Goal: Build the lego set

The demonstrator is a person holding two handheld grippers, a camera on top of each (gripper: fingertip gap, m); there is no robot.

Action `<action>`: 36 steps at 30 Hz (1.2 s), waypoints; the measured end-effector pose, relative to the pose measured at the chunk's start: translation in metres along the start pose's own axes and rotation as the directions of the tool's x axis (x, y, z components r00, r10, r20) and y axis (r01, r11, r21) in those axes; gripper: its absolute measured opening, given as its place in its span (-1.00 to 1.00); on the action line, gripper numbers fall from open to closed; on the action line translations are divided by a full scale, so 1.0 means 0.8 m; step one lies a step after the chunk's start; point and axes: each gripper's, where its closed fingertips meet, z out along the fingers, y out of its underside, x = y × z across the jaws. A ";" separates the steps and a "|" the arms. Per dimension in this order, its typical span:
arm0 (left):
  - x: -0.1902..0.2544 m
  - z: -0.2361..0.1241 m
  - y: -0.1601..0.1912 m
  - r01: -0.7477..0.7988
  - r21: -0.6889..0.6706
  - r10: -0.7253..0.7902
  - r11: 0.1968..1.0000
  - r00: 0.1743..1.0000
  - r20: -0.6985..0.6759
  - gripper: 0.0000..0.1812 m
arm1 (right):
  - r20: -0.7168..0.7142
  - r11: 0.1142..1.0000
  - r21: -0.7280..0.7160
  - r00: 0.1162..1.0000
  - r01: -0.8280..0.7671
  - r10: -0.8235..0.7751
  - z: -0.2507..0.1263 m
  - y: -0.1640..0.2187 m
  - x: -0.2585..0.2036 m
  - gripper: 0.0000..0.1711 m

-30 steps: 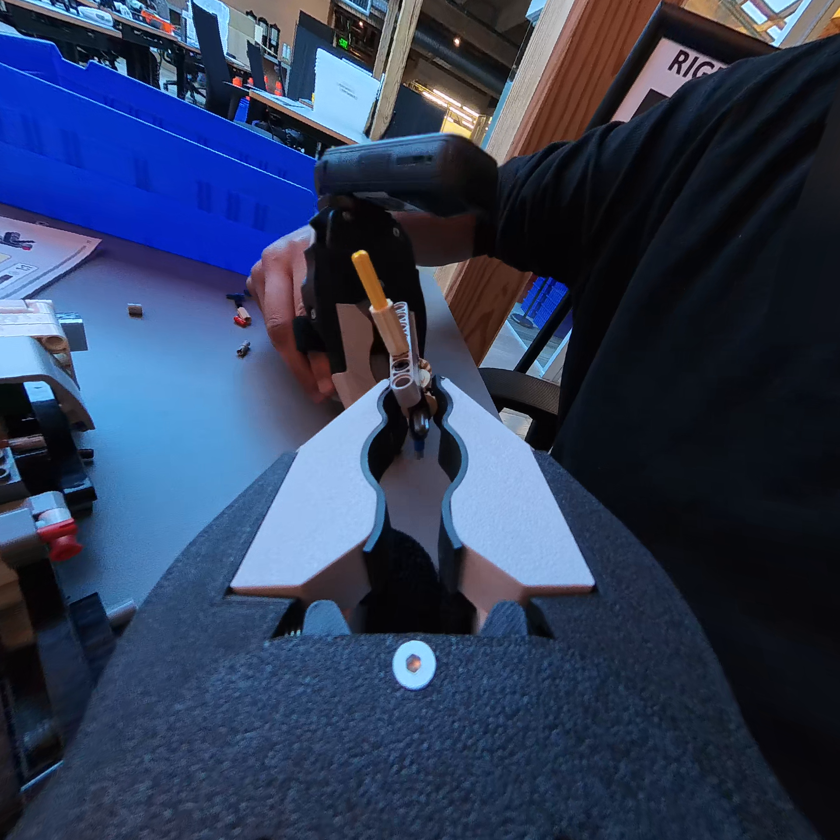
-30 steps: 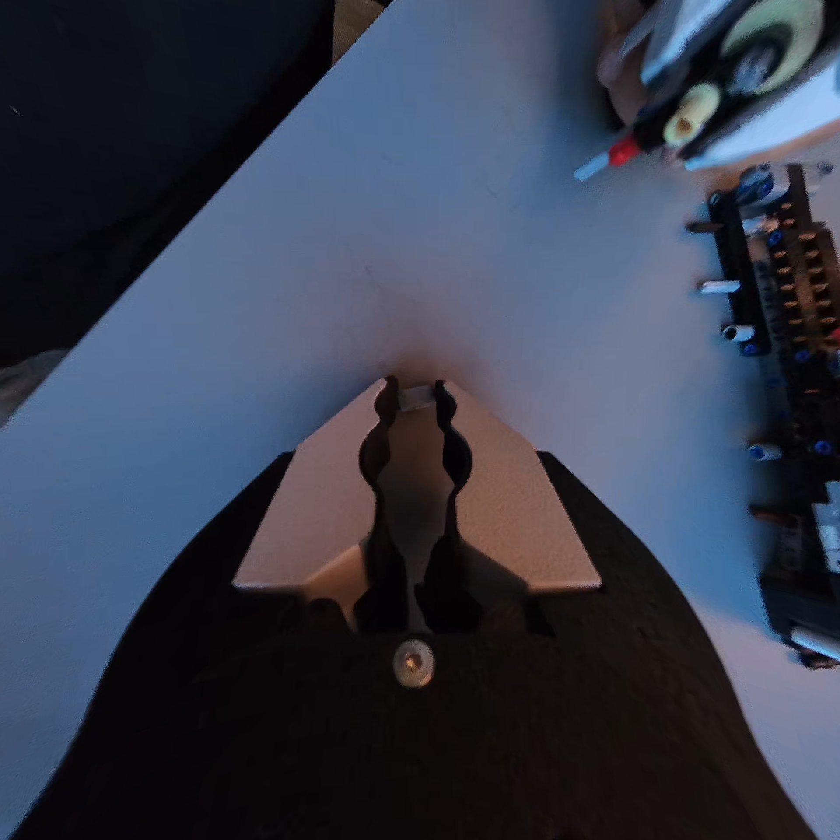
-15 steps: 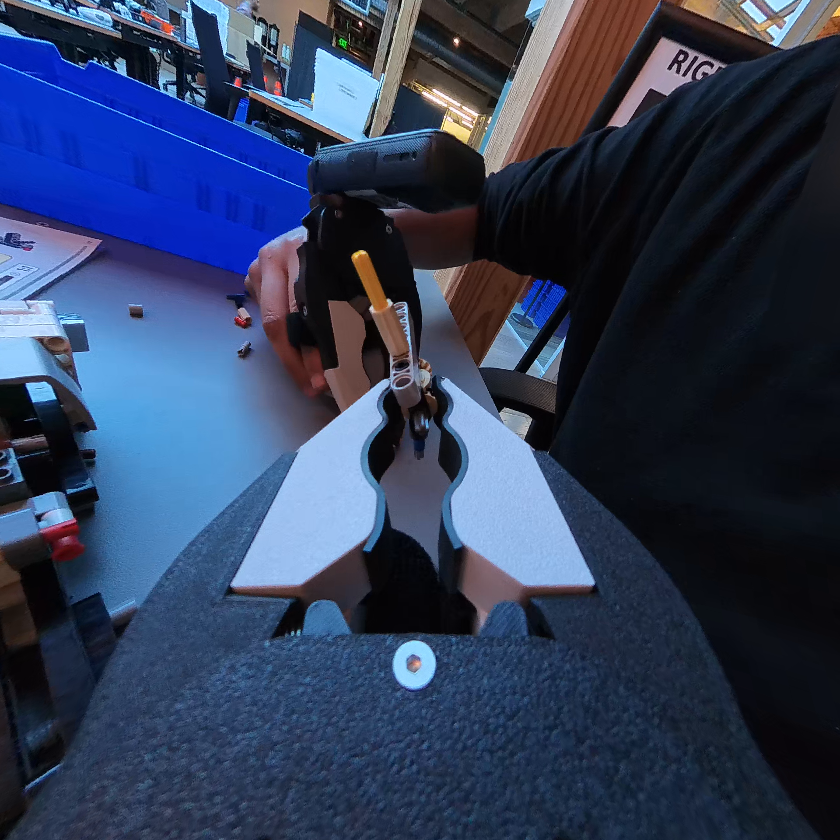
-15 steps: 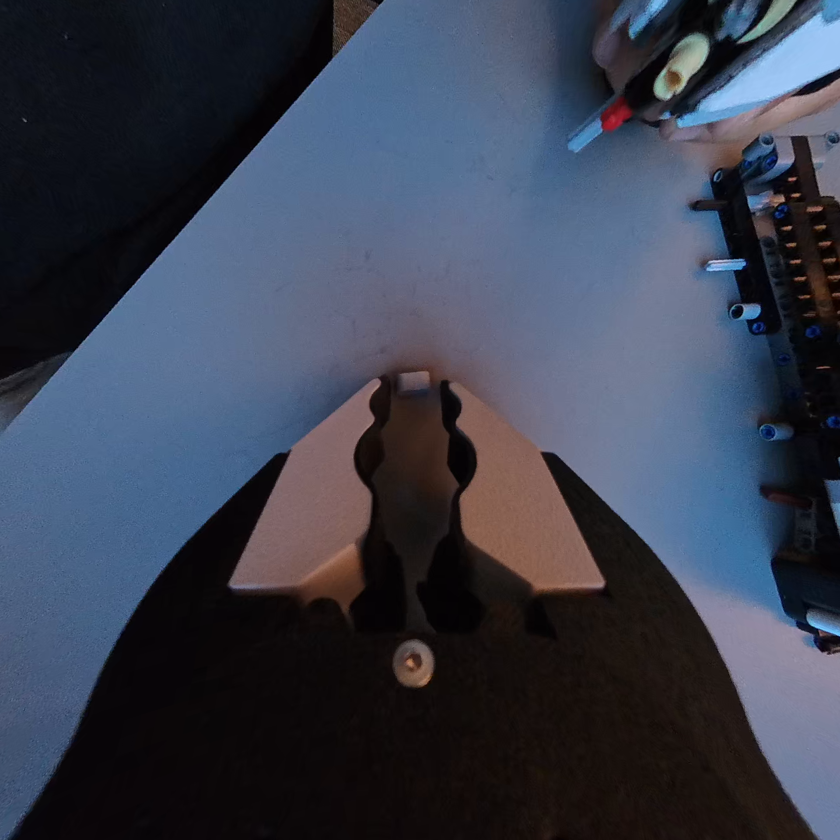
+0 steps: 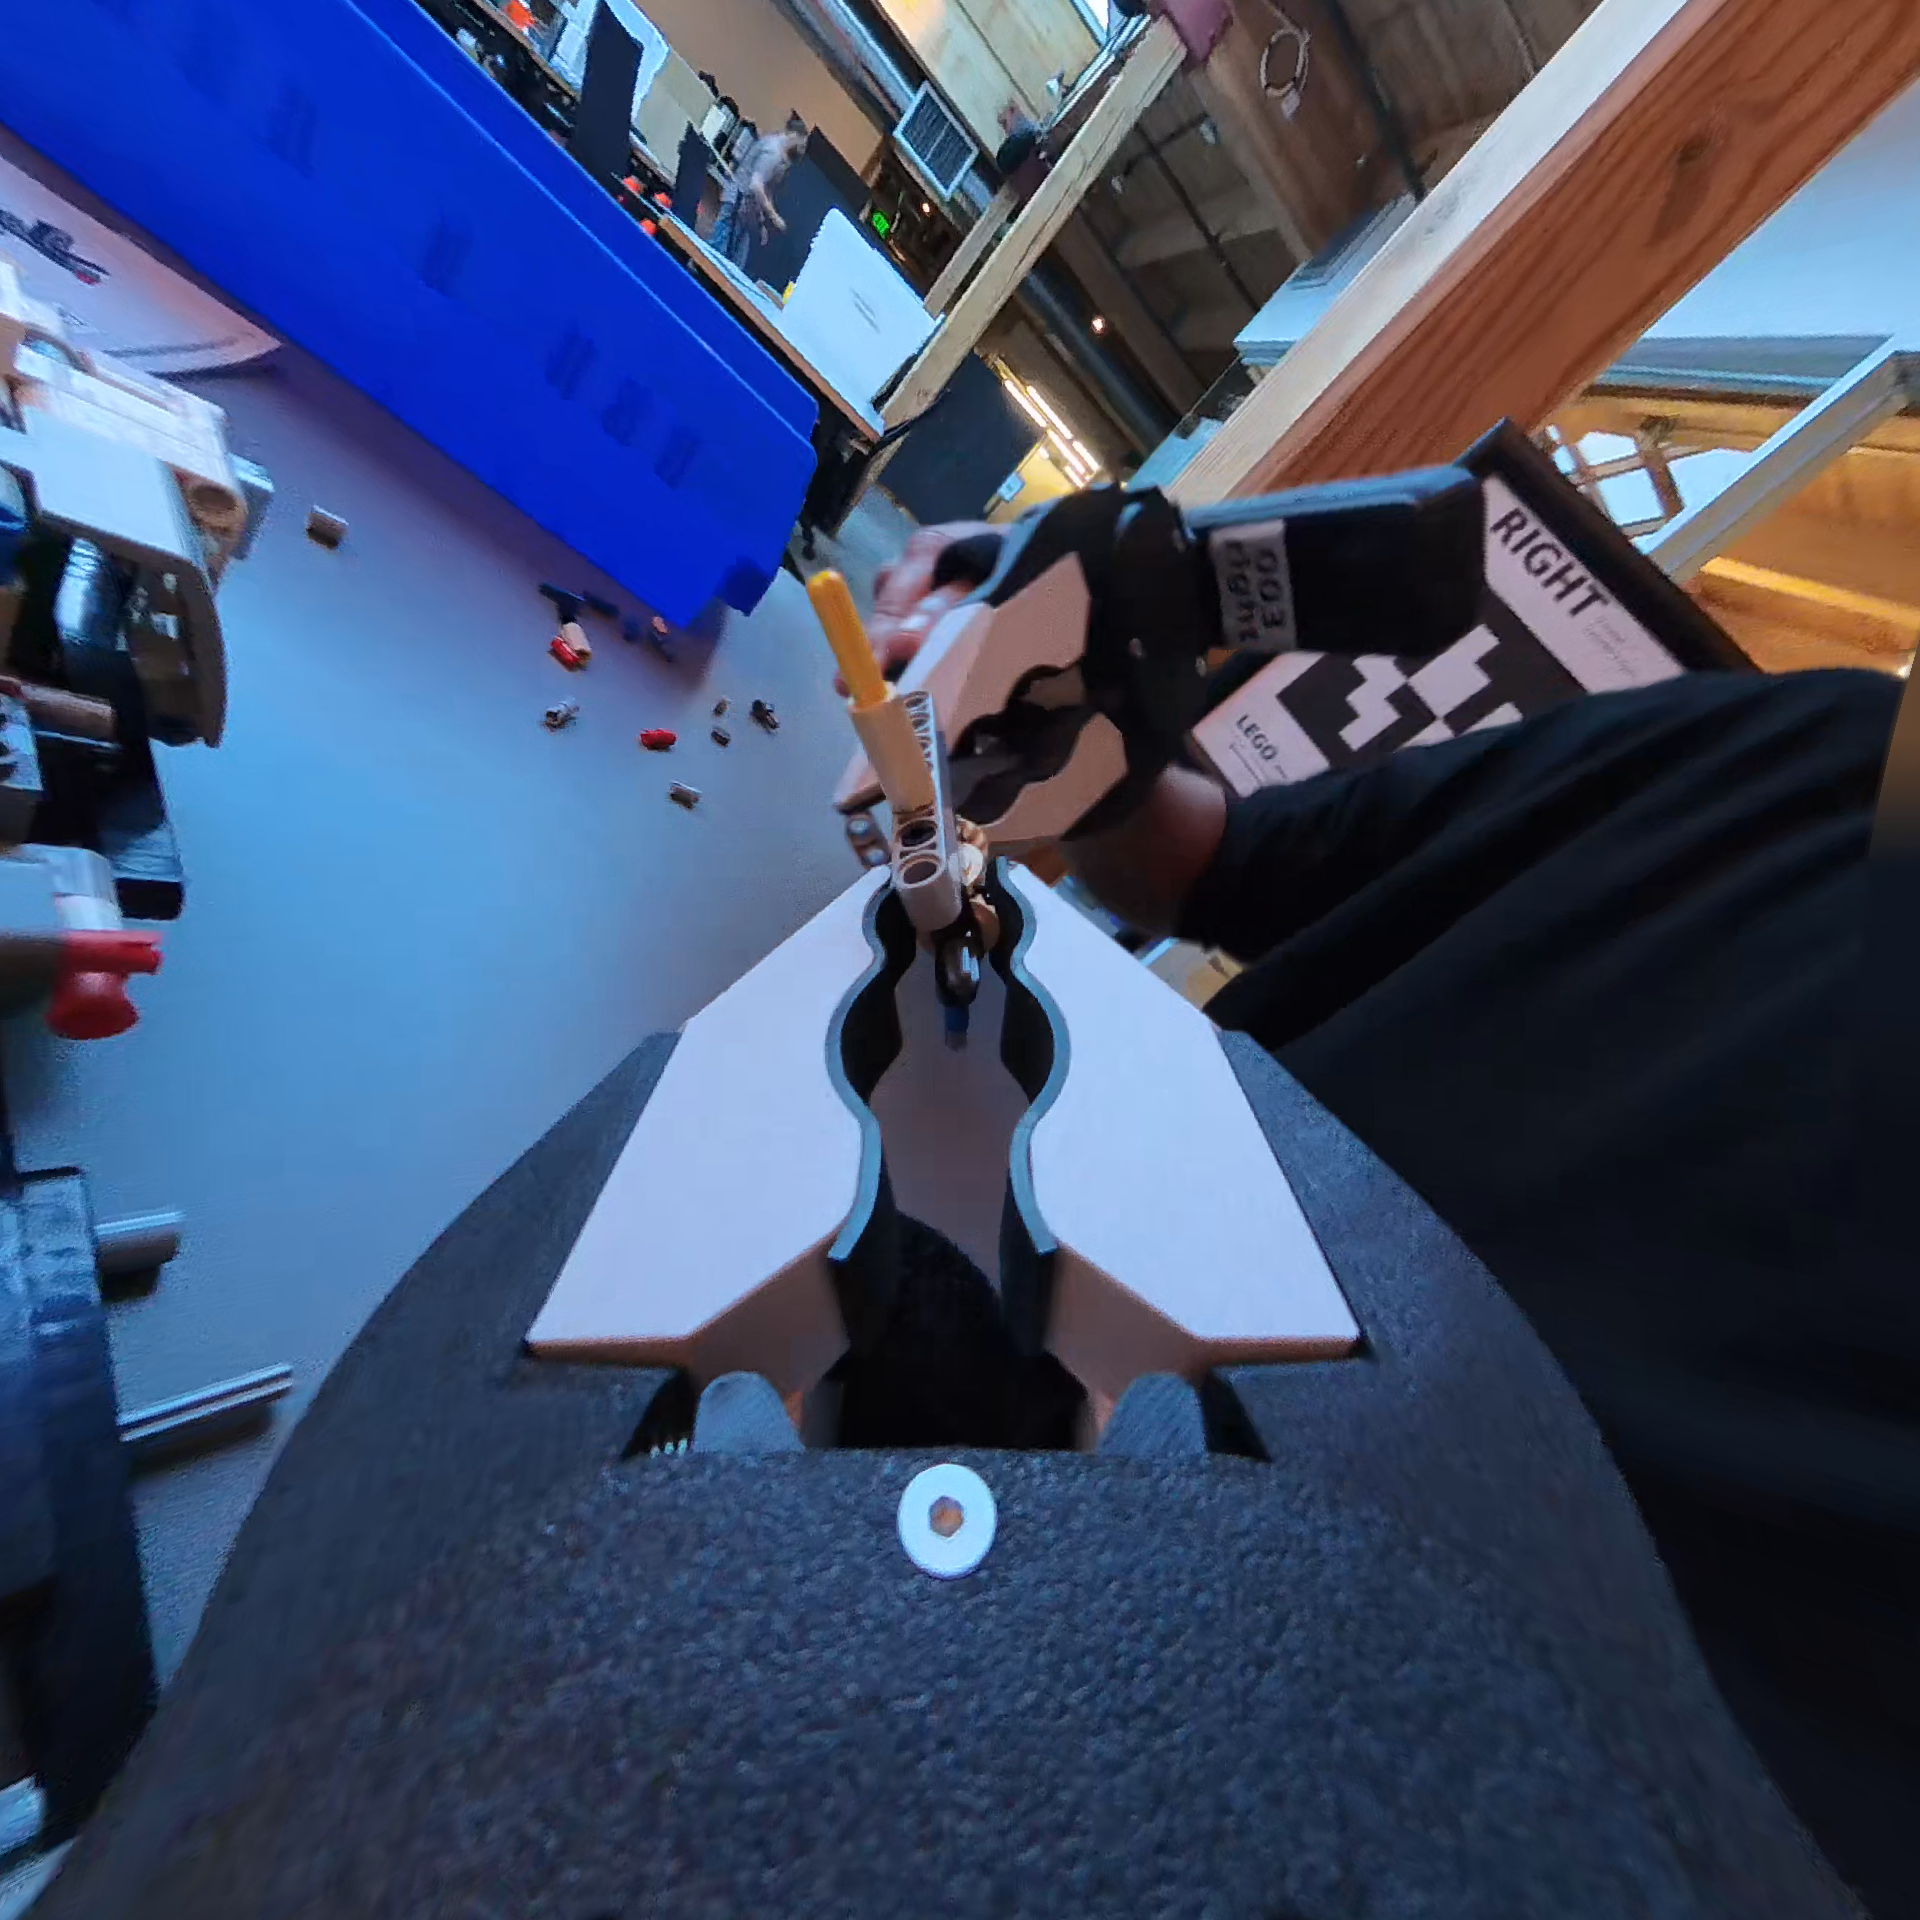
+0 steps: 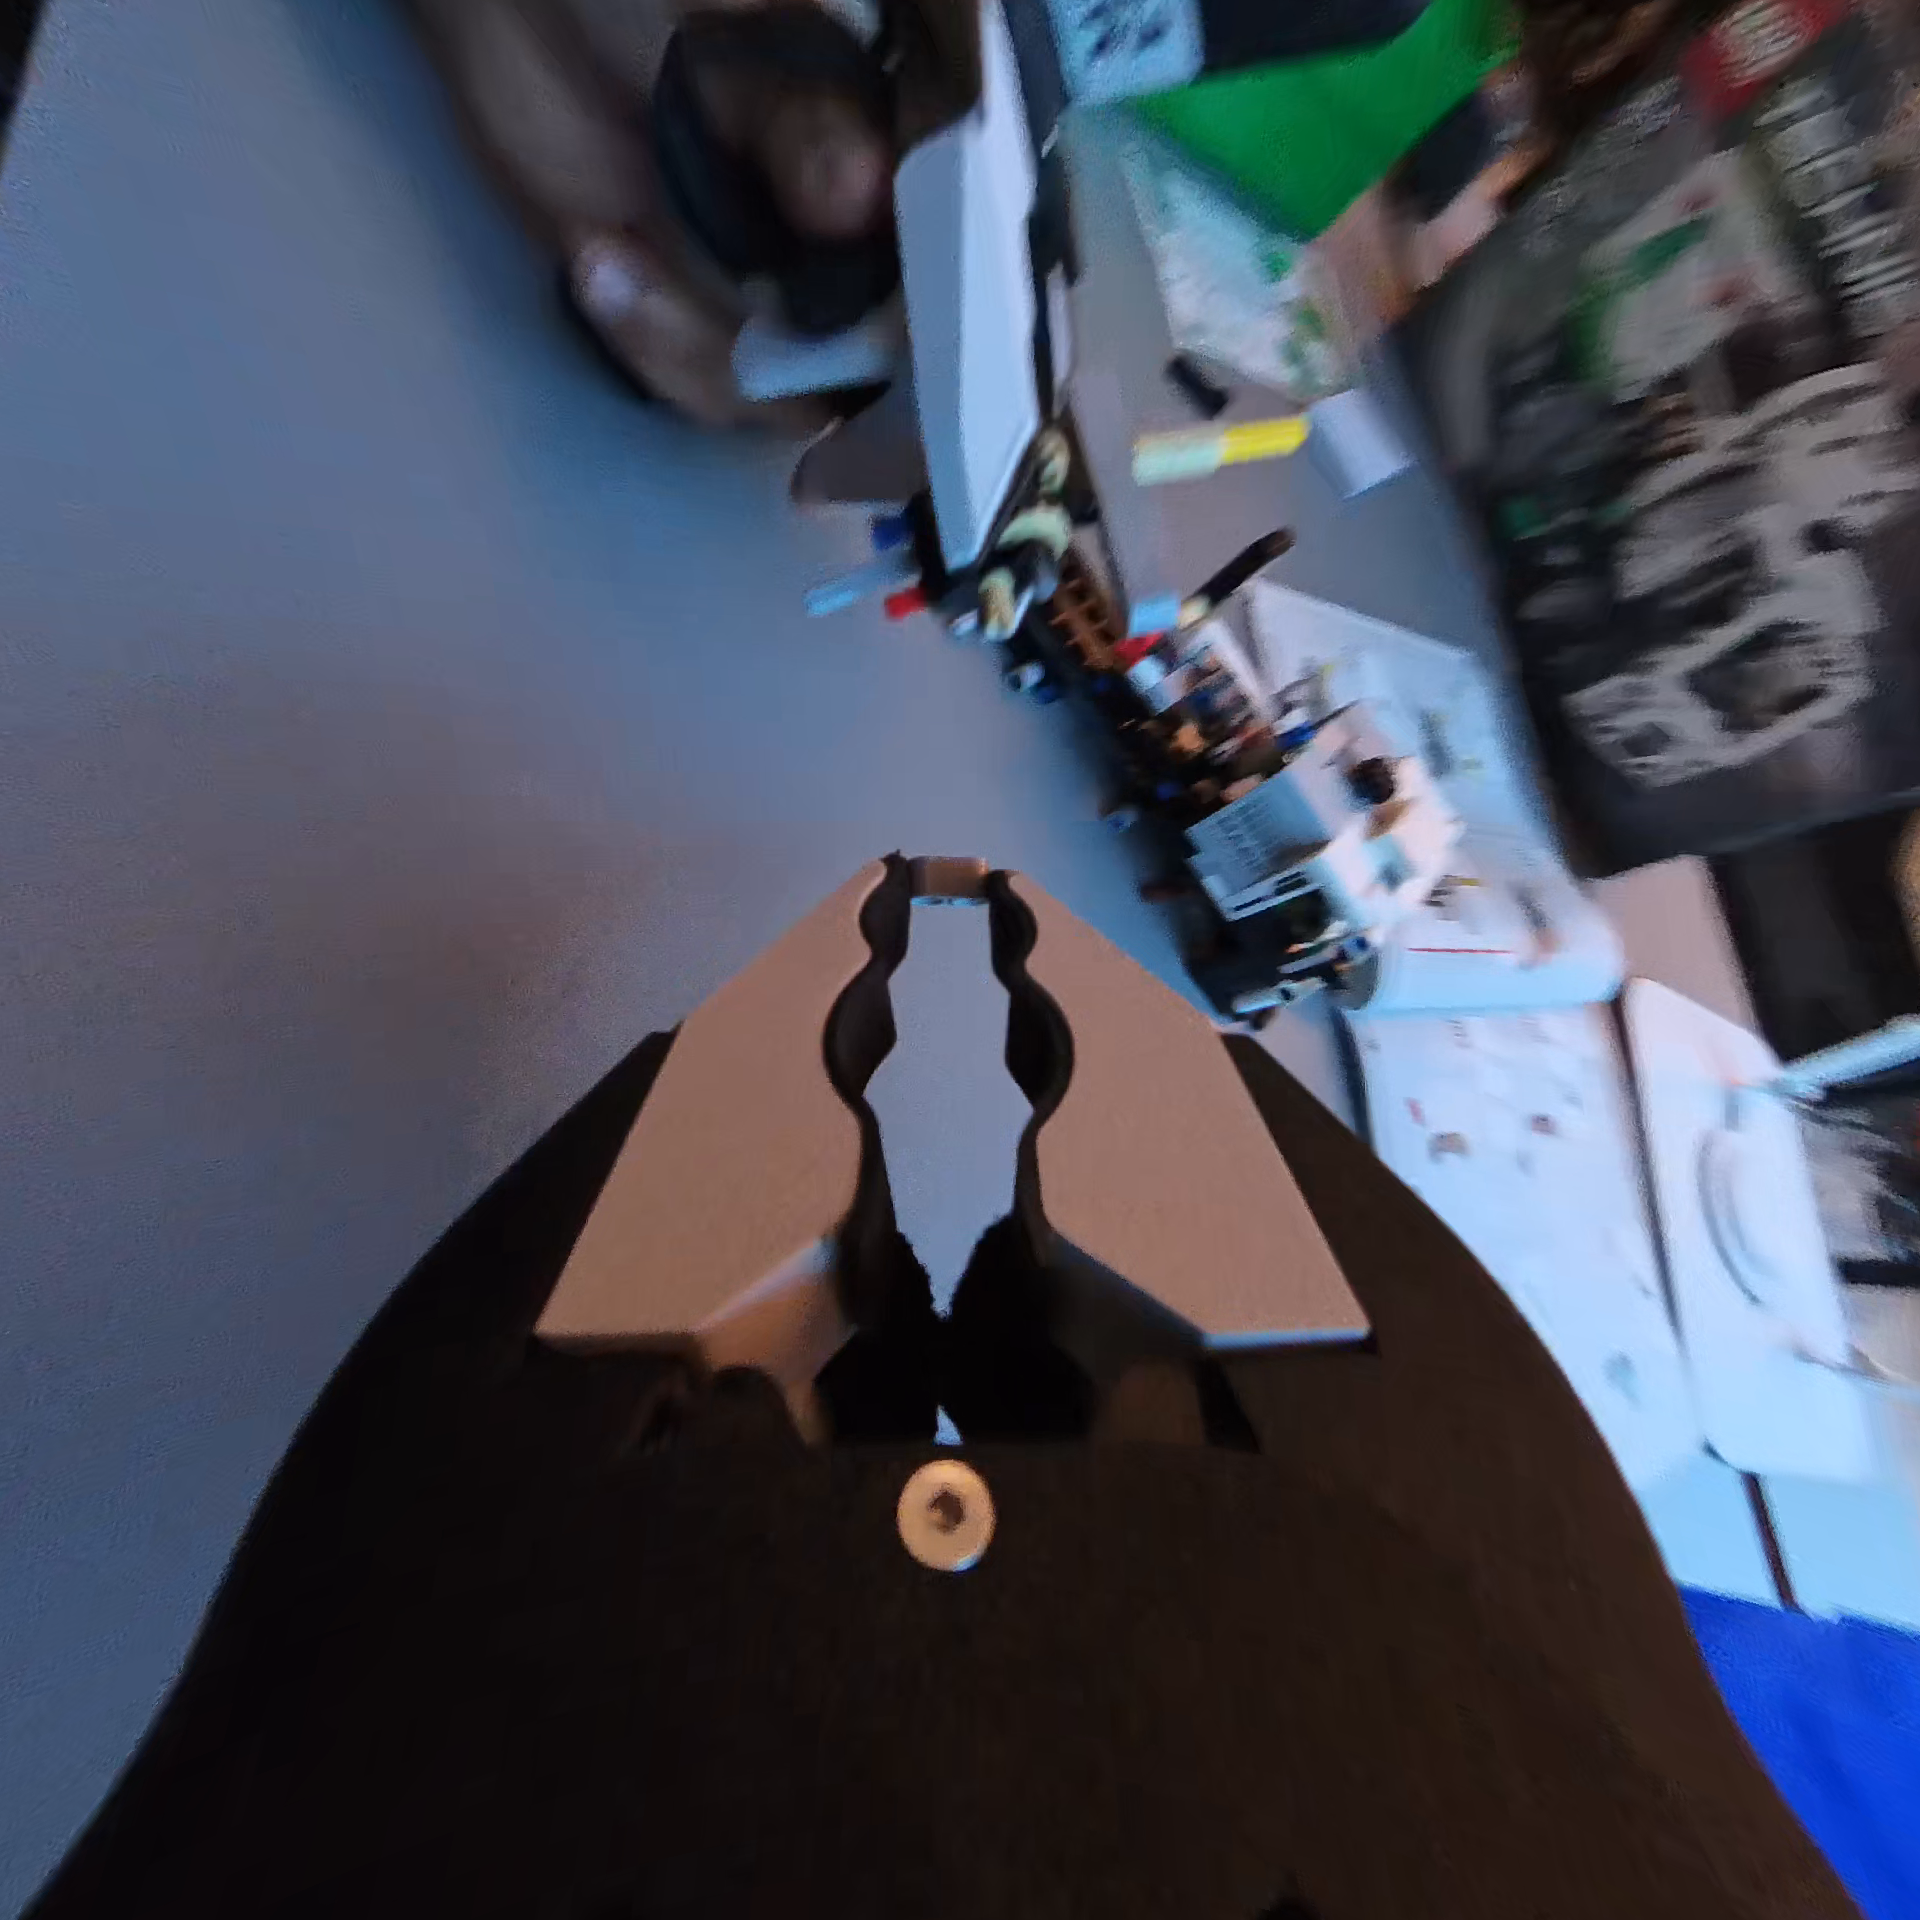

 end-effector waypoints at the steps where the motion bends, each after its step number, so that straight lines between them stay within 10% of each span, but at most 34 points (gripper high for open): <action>1: 0.002 0.001 0.001 0.012 0.001 -0.012 1.000 1.000 -0.013 -0.89 | -0.049 1.000 -0.004 0.999 -0.003 0.002 -0.002 -0.007 0.000 -0.84; 15: 0.014 0.017 0.032 0.042 -0.129 -0.049 0.991 0.998 -0.049 -0.88 | -0.316 0.990 -0.061 0.939 0.124 -0.137 -0.004 -0.042 -0.024 -0.83; 36: 0.008 0.017 0.041 0.013 -0.184 -0.014 0.983 1.000 -0.004 -0.89 | -0.292 0.997 -0.021 0.953 0.080 -0.083 0.003 -0.035 -0.021 -0.83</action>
